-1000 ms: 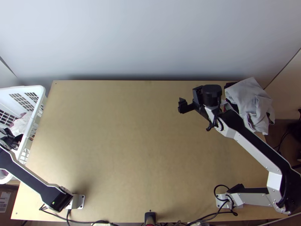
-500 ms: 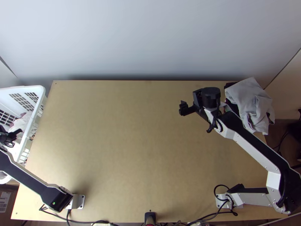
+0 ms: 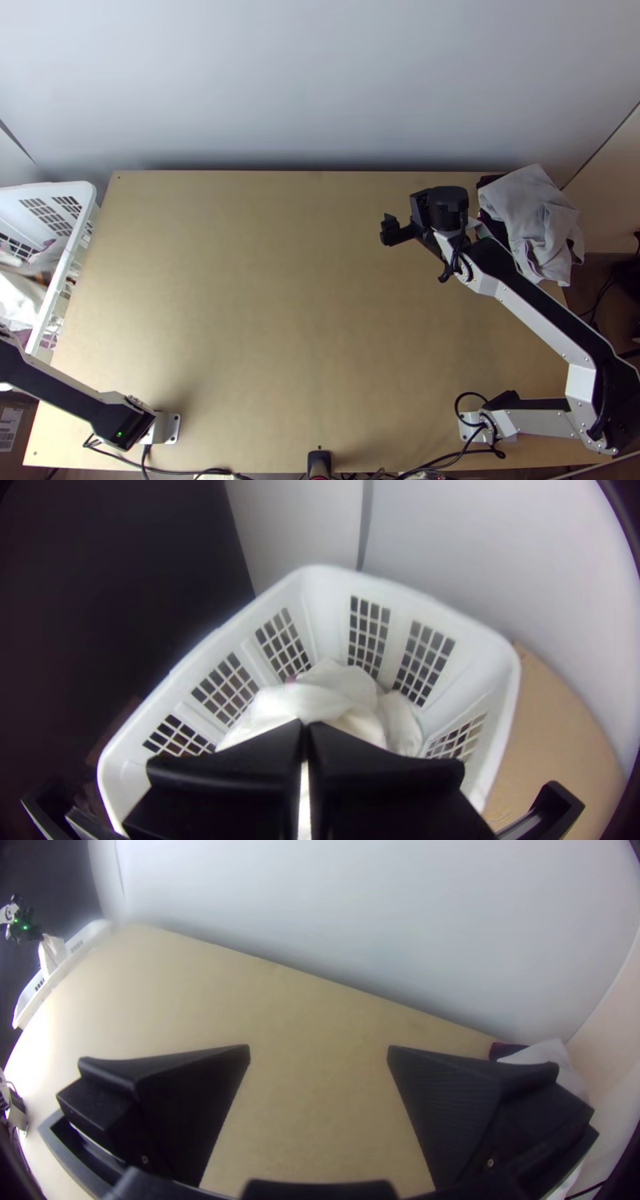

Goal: Fold the t-shirt

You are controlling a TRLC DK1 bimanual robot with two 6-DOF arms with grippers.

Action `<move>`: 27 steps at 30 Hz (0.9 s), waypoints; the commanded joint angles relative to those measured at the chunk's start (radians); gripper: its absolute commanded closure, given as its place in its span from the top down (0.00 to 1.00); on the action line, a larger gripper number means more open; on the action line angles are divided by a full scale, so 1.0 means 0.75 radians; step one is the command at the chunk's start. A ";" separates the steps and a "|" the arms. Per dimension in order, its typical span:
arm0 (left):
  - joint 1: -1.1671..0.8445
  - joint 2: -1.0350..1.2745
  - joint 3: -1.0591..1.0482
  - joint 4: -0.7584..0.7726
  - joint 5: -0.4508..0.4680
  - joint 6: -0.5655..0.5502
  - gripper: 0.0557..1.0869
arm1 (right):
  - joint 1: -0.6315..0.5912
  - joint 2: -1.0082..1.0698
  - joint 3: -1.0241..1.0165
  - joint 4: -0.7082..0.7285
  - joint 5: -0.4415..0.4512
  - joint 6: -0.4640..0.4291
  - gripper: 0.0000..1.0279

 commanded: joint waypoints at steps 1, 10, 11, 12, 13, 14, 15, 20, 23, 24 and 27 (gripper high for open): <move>-0.039 -0.314 0.070 -0.138 0.133 -0.080 0.04 | 0.001 -0.014 0.000 0.005 0.001 0.012 0.93; -0.200 -0.607 0.160 -0.377 0.262 -0.168 0.04 | 0.007 -0.061 -0.082 0.009 0.001 0.041 0.93; -0.243 -0.646 0.164 -0.416 0.293 -0.195 0.04 | 0.005 -0.073 -0.106 0.023 0.003 0.049 0.93; -0.290 -0.676 0.164 -0.453 0.309 -0.199 0.04 | 0.003 -0.084 -0.125 0.033 0.003 0.051 0.93; -0.309 -0.688 0.164 -0.465 0.309 -0.205 0.04 | 0.003 -0.090 -0.137 0.042 0.003 0.053 0.93; -0.347 -0.713 0.166 -0.484 0.309 -0.221 0.04 | 0.001 -0.100 -0.155 0.054 0.003 0.055 0.93; -0.390 -0.742 0.166 -0.496 0.309 -0.233 0.04 | 0.001 -0.112 -0.178 0.068 0.005 0.059 0.93; -0.658 -0.854 0.273 -0.541 0.307 -0.346 0.04 | -0.017 -0.184 -0.319 0.152 0.007 0.083 0.93; -0.830 -0.887 0.371 -0.588 0.307 -0.387 0.04 | -0.028 -0.225 -0.372 0.179 0.018 0.096 0.93; -0.892 -0.893 0.391 -0.611 0.307 -0.395 0.04 | -0.036 -0.235 -0.378 0.179 0.020 0.106 0.93; -1.084 -0.913 0.430 -0.709 0.299 -0.432 0.04 | -0.095 -0.241 -0.374 0.179 0.026 0.122 0.93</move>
